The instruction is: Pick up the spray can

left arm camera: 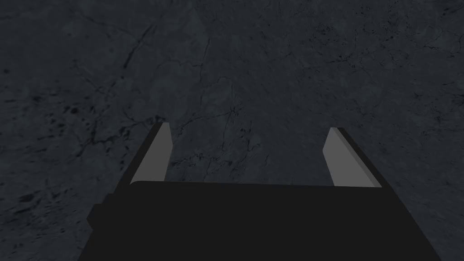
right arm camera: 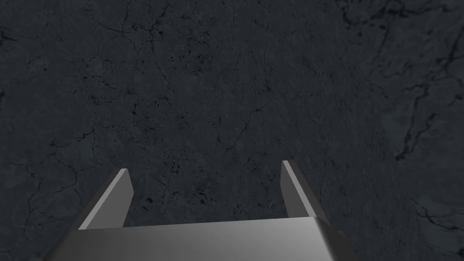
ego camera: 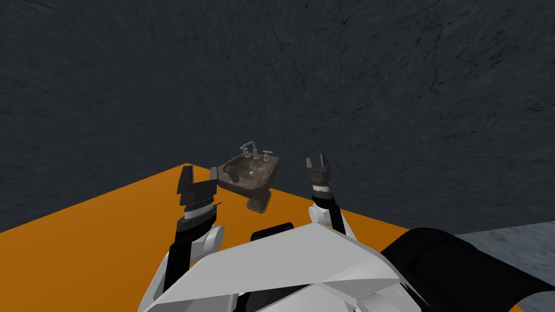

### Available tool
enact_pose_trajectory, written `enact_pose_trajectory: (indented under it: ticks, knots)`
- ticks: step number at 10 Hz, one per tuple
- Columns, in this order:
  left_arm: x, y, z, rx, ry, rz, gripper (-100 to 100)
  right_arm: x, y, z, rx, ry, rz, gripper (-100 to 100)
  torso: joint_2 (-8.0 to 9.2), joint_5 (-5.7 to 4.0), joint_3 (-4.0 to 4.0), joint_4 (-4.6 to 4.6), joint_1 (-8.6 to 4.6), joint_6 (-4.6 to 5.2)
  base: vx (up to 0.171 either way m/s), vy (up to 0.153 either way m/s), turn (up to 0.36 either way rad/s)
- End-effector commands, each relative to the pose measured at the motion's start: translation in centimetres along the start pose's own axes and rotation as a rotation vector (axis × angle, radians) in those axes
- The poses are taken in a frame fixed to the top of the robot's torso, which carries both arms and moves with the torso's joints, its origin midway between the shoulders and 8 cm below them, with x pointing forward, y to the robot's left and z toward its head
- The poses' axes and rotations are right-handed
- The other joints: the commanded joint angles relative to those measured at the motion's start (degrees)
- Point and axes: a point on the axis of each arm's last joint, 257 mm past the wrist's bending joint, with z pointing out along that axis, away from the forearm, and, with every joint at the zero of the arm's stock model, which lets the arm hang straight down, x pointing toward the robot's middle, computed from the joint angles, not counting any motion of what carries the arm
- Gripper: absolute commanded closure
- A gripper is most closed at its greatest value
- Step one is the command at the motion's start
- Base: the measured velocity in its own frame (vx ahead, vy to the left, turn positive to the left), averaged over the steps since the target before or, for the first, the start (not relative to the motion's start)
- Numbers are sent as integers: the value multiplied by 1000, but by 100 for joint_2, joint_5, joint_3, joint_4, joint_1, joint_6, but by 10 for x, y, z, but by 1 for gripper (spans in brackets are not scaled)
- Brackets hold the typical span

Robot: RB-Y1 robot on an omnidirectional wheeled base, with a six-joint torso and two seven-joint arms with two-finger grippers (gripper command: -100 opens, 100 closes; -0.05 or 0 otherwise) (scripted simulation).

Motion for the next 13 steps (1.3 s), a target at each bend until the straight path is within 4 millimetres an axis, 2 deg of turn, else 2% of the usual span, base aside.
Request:
enact_pose_trajectory:
  ticks: [1, 6, 13]
  knots:
    - [6, 10, -4, -22, 44, 19, -100, 0, 0, 0, 0, 0, 0, 0, 0, 0, 0, 0, 0, 0, -23, 9, 78]
    - [25, 48, -25, -106, 176, 75, -100, 0, 0, 0, 0, 0, 0, 0, 22, 3, 13, 5, 11, -1, -54, 23, 90]
    - [44, 113, -79, -255, 405, 180, -100, 0, 0, 0, 0, 0, 0, 0, 26, 3, 15, 6, 11, 1, -66, 27, 112]
